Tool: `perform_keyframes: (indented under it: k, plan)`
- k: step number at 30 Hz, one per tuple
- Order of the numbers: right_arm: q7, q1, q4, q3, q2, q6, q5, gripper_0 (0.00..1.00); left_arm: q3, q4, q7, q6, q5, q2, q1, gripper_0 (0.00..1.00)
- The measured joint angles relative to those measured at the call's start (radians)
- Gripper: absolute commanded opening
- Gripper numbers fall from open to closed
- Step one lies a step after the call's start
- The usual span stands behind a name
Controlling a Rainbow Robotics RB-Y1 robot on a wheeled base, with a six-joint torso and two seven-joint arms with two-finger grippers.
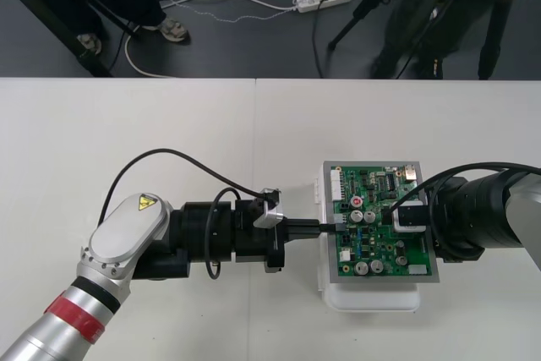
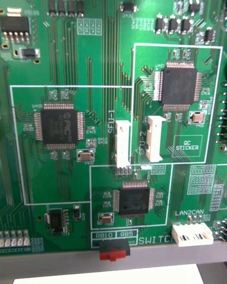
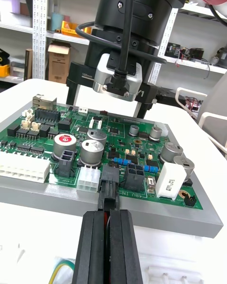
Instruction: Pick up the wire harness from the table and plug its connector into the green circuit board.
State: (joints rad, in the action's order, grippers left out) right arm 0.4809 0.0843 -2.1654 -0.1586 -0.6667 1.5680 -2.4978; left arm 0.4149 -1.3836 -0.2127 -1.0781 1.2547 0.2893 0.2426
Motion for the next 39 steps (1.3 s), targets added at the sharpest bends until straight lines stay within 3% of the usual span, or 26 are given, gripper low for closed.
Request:
perform_keyframes:
  k: [39]
  plan:
    - [0.000, 0.000, 0.003, -0.001, 0.000, 0.000, 0.000, 1.00, 0.036, -0.019, 0.000, 0.056, -0.011, 0.000, -0.001, 0.00]
